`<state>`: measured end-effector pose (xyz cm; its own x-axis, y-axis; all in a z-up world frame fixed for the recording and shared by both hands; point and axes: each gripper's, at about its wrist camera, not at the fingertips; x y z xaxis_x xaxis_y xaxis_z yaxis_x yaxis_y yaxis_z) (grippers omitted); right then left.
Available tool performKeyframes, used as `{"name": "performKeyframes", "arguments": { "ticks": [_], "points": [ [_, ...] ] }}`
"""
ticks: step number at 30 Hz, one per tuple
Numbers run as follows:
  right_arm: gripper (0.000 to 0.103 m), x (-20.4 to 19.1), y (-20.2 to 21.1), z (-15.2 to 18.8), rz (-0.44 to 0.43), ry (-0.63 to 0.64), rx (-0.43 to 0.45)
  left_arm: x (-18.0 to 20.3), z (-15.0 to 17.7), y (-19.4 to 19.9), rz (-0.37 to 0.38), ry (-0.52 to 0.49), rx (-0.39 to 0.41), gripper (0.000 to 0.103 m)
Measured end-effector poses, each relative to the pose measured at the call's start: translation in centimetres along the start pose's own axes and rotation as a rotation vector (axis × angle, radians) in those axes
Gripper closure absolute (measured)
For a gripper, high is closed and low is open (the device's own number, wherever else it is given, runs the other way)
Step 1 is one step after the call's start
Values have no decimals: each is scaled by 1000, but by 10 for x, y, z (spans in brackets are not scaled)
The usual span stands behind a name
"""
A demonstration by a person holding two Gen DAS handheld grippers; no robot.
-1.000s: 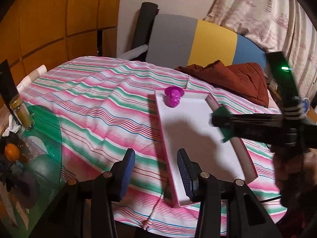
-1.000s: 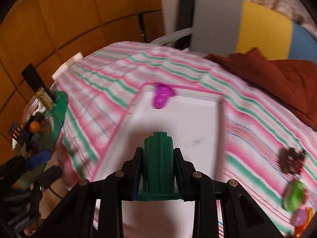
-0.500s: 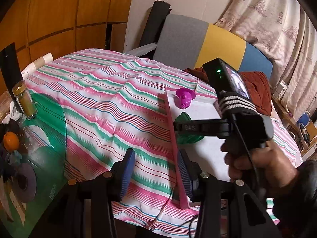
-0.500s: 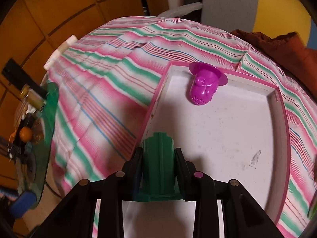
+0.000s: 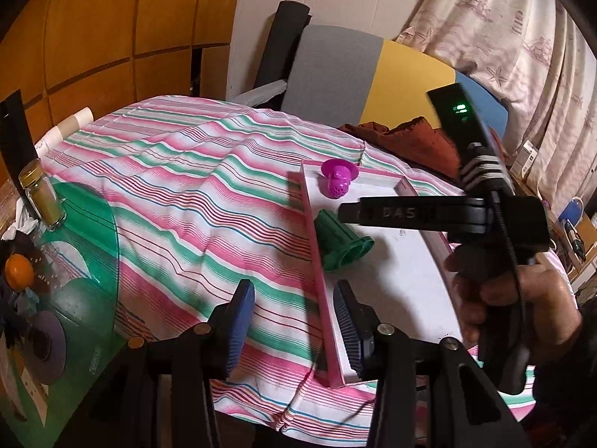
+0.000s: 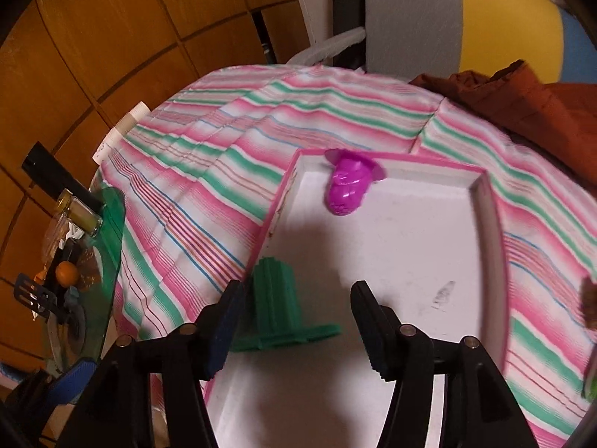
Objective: Organize rigid objects
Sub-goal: 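Carry the teal stamp into the white tray and release it with the right tool, then grasp the brown flower-shaped knob with the left tool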
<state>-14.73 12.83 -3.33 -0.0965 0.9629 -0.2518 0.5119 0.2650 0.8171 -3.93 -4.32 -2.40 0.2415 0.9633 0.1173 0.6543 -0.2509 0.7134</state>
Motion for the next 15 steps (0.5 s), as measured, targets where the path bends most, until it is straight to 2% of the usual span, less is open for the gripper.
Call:
{"name": "performKeyframes", "arguments": {
  "ticks": [7,15],
  "points": [
    [38,22,31,12,36,-4,67,9,3,-3,9,-15,-18,59],
    [33,63,69,39,120,-33,131,36,1,-4,36,-91,-21,59]
  ]
}}
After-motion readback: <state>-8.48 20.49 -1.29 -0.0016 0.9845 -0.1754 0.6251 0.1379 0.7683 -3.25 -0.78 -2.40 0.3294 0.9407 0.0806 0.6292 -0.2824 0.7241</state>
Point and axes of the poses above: each gripper's, at about its wrist camera, not at the fingertips, and y roughly against the way its jaws point, x to its right, z to its underside, and after that the axes turned 5 degrees about -y, right-handed
